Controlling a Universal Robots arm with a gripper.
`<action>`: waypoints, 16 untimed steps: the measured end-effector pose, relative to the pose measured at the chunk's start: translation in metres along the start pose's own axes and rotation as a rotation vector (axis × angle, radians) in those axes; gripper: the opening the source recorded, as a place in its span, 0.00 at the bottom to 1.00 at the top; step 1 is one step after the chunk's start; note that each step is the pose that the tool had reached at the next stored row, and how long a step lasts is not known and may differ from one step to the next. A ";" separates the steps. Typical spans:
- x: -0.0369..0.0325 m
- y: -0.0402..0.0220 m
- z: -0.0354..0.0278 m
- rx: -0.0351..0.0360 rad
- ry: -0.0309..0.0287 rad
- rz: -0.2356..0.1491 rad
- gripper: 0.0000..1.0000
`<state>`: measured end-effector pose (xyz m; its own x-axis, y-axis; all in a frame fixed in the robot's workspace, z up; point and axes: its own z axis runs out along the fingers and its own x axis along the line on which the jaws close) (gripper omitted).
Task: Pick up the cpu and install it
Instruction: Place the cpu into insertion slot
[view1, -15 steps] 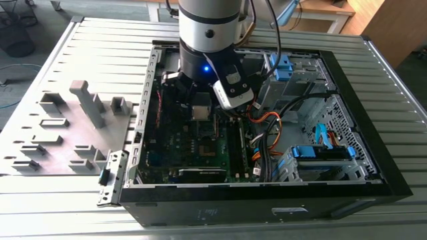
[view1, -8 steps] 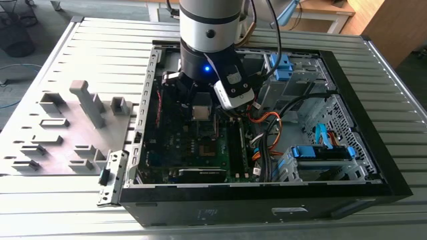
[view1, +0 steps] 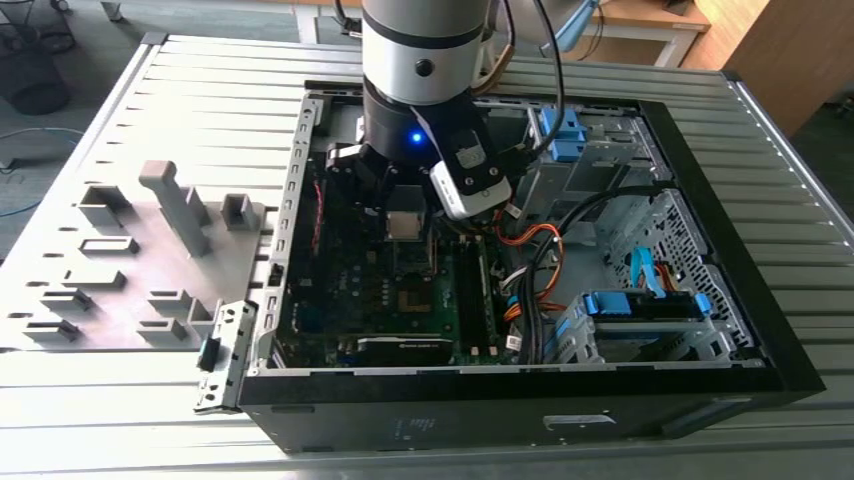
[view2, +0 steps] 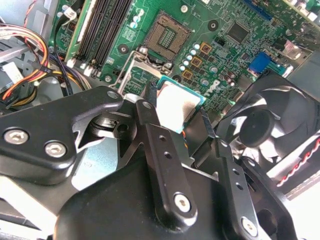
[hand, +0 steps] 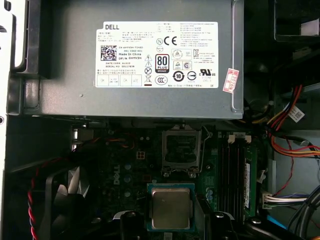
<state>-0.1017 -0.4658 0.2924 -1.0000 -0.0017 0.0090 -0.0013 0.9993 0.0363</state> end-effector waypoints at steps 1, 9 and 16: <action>-0.0001 0.0000 0.0000 0.0000 0.0000 0.000 0.47; -0.0002 -0.0001 0.0027 0.0002 -0.0022 0.000 0.47; -0.0001 -0.0002 0.0039 0.0001 -0.0049 0.000 0.47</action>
<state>-0.1017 -0.4658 0.2885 -1.0000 -0.0016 0.0041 -0.0015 0.9993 0.0361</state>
